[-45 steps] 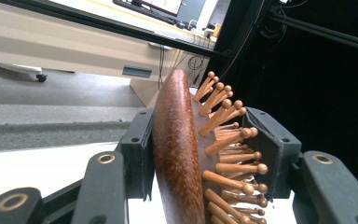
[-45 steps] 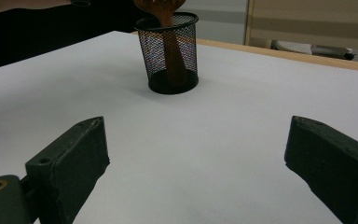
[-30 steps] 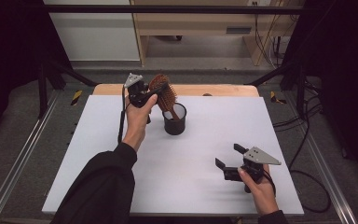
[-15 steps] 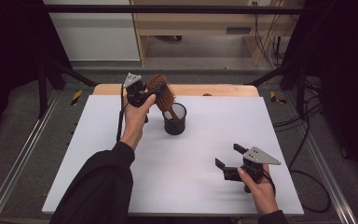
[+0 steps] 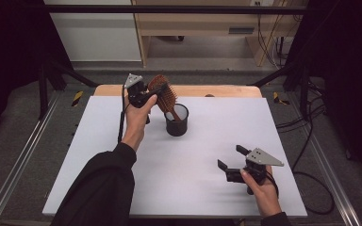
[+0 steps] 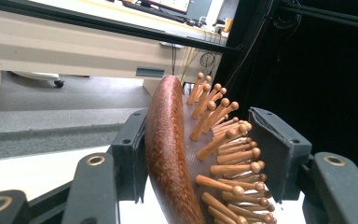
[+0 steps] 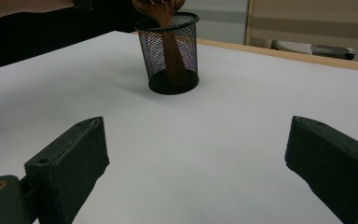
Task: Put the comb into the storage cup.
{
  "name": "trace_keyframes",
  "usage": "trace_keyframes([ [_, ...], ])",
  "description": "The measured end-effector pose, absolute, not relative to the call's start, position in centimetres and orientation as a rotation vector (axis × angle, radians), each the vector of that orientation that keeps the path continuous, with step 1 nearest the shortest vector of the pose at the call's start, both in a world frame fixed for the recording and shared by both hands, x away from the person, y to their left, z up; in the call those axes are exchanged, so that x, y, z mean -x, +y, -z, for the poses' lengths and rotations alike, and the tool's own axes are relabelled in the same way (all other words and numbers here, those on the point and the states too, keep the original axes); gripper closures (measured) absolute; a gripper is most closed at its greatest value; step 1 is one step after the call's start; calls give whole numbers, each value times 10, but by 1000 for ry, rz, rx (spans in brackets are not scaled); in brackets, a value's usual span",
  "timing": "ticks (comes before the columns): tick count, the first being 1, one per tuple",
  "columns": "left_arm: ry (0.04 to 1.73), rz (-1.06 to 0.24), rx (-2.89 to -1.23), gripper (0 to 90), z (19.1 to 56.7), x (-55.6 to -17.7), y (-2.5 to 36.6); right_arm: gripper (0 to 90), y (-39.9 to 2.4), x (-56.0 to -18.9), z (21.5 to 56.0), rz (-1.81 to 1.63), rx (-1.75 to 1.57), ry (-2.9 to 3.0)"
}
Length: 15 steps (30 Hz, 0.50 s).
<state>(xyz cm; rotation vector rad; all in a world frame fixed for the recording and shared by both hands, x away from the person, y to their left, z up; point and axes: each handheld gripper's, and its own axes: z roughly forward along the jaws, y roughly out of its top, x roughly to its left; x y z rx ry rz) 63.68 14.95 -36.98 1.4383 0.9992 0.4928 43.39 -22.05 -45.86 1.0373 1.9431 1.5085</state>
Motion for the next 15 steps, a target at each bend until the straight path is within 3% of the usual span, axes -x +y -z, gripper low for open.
trace_keyframes([
  [15, 1009, -482, -1430, 419, 371, -641, 147, 60, -222, -434, 458, -1519, -1037, 1942],
])
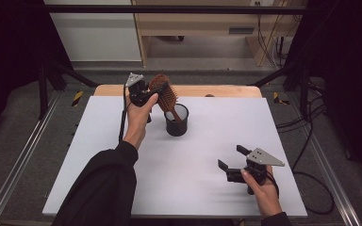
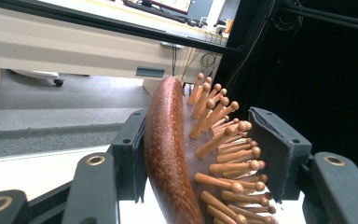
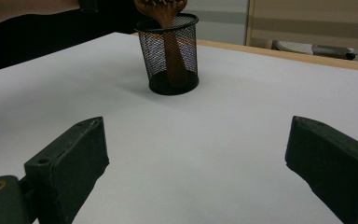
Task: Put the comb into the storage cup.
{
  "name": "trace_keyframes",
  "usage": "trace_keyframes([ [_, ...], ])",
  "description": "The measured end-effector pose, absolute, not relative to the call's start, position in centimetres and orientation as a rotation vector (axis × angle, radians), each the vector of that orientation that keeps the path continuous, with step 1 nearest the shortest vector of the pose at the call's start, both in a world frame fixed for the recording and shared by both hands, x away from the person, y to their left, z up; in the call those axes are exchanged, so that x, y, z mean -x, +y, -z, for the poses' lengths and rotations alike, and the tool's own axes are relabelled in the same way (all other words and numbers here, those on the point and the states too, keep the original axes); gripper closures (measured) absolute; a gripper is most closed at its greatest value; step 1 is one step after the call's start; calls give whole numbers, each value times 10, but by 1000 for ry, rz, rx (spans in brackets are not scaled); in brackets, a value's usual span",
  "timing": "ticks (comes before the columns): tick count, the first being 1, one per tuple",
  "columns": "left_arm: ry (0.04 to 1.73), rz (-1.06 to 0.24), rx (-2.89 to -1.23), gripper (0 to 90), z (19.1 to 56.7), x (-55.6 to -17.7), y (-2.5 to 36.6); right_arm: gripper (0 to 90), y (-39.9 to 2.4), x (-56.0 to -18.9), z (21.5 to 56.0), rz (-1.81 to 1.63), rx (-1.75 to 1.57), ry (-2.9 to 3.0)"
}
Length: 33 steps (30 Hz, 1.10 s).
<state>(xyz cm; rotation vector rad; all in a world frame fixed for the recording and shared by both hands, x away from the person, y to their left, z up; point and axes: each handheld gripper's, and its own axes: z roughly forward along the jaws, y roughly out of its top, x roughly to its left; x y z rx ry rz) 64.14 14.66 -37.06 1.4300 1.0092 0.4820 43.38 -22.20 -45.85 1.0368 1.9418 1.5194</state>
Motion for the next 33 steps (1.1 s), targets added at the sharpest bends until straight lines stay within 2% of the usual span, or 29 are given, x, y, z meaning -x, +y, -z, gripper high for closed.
trace_keyframes([
  [15, 1022, -478, -1429, 400, 372, -638, 152, 58, -221, -434, 459, -1514, -1038, 1953],
  [28, 1021, -504, -1428, 350, 371, -637, 150, 57, -221, -434, 459, -1513, -1040, 1953],
  [33, 1022, -509, -1422, 306, 371, -637, 149, 57, -221, -434, 459, -1513, -1040, 1954],
])
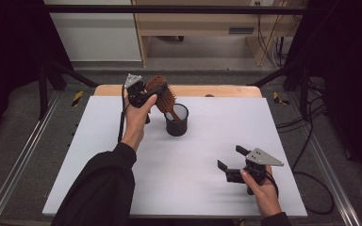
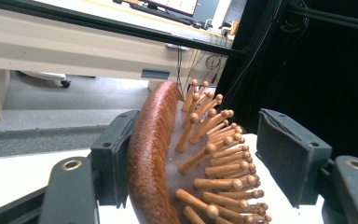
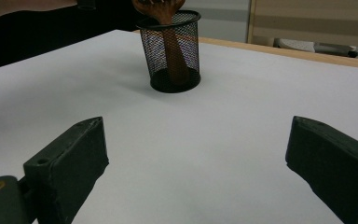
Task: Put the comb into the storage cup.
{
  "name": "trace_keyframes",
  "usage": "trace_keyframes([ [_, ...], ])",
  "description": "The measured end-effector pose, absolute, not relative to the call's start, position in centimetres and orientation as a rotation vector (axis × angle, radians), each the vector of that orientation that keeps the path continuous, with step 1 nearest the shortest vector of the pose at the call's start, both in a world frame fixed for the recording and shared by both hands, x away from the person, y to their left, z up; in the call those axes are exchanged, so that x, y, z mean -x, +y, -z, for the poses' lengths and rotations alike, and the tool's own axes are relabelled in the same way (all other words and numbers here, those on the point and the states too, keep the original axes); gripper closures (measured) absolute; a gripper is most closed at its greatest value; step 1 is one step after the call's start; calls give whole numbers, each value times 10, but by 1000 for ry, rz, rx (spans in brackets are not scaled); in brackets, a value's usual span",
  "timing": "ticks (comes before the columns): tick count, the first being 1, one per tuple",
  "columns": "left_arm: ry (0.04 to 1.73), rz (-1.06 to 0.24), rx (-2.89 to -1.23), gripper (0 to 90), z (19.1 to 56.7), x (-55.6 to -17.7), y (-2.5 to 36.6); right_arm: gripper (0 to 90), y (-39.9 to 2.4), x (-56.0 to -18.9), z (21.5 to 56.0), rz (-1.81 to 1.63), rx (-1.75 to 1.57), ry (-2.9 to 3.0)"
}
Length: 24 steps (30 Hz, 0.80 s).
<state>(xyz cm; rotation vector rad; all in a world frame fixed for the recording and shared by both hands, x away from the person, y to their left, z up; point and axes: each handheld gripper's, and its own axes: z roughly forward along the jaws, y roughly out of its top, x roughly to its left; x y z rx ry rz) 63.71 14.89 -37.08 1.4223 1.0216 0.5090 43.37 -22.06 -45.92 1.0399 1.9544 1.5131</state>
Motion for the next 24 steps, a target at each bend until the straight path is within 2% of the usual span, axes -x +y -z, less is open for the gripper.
trace_keyframes([
  [11, 1042, -525, -1434, 172, 371, -637, 148, 56, -220, -434, 459, -1511, -1037, 1956],
  [24, 1053, -520, -1422, 113, 372, -636, 151, 52, -219, -434, 459, -1509, -1035, 1958],
])
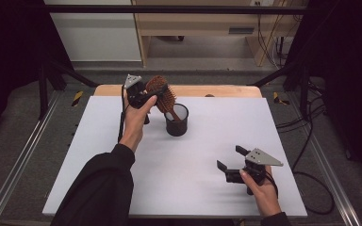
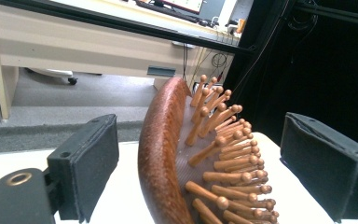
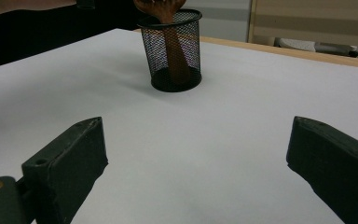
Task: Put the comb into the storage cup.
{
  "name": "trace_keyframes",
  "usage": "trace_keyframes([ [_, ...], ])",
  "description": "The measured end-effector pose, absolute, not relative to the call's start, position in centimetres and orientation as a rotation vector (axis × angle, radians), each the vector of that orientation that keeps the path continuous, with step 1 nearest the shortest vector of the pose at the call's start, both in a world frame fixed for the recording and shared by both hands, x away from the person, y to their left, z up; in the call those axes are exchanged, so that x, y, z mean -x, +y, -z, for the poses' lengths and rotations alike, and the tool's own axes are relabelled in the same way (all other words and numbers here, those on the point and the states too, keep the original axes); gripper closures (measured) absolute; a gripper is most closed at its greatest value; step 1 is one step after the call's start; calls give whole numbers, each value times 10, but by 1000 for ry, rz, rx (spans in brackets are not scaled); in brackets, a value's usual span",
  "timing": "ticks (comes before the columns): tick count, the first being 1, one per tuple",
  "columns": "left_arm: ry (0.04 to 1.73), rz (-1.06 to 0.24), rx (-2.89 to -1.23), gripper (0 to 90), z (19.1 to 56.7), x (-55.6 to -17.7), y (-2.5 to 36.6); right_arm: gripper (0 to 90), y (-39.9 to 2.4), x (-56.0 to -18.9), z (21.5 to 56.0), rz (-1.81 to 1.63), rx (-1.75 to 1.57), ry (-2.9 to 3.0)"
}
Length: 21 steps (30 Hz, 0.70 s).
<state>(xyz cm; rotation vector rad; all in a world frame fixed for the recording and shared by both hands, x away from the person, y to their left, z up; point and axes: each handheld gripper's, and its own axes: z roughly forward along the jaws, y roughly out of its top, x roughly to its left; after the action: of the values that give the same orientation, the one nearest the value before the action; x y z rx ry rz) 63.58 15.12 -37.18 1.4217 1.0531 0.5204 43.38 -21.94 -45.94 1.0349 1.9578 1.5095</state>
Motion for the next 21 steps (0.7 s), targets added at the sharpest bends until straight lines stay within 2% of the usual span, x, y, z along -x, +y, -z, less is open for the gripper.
trace_keyframes([
  [21, 1030, -539, -1430, 63, 373, -630, 149, 52, -219, -434, 459, -1512, -1036, 1964],
])
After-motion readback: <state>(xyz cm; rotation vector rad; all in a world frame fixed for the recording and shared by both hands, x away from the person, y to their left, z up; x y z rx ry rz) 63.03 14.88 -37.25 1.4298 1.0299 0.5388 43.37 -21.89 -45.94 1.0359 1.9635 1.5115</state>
